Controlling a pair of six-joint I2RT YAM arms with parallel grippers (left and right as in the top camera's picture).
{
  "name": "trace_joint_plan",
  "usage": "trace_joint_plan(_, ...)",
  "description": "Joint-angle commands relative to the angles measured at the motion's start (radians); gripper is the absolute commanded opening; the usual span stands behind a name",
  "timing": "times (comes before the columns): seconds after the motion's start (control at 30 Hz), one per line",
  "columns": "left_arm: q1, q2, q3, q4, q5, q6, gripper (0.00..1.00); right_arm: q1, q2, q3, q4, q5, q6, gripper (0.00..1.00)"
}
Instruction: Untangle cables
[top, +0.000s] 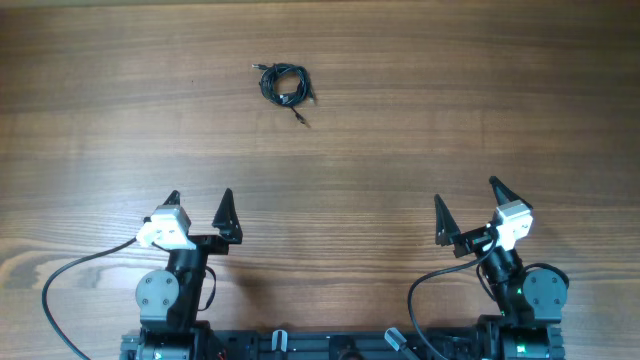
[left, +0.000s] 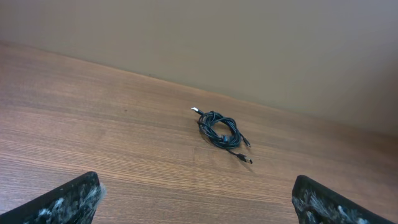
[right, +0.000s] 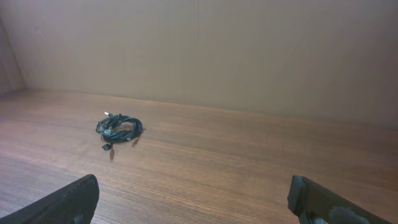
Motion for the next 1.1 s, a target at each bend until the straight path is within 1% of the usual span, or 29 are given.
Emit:
trace_joint_plan(0.0,0.003,-0.003,-0.008,0.001,0.005,-0.005,1.0,-0.004,-0.011,-0.002,0.005,0.01,-0.013,1.0)
trace_joint_plan(0.5,0.003,-0.003,-0.008,0.002,0.001,-0.005,1.0,-0.004,-0.011,-0.002,0.005,0.01,-0.013,1.0)
trace_joint_plan(0.53,0.003,-0.003,-0.008,0.003,0.006,-0.007,1.0,-0.004,-0.011,-0.002,0.005,0.01,-0.013,1.0)
trace_joint_plan(0.63,0.003,-0.003,-0.007,0.033,0.116,-0.013,1.0,-0.004,-0.011,-0.002,0.005,0.01,-0.013,1.0)
trace_joint_plan(0.8,0.003,0.011,0.021,0.025,0.128,-0.063,1.0,-0.004,-0.011,-0.002,0.005,0.01,-0.012,1.0)
trace_joint_plan(0.97,0.003,0.101,0.113,-0.074,0.128,-0.062,1.0,-0.004,-0.011,-0.002,0.005,0.01,-0.012,1.0)
trace_joint_plan(1.07,0.003,0.242,0.178,-0.081,0.128,-0.061,1.0,-0.004,-0.011,-0.002,0.005,0.01,-0.013,1.0)
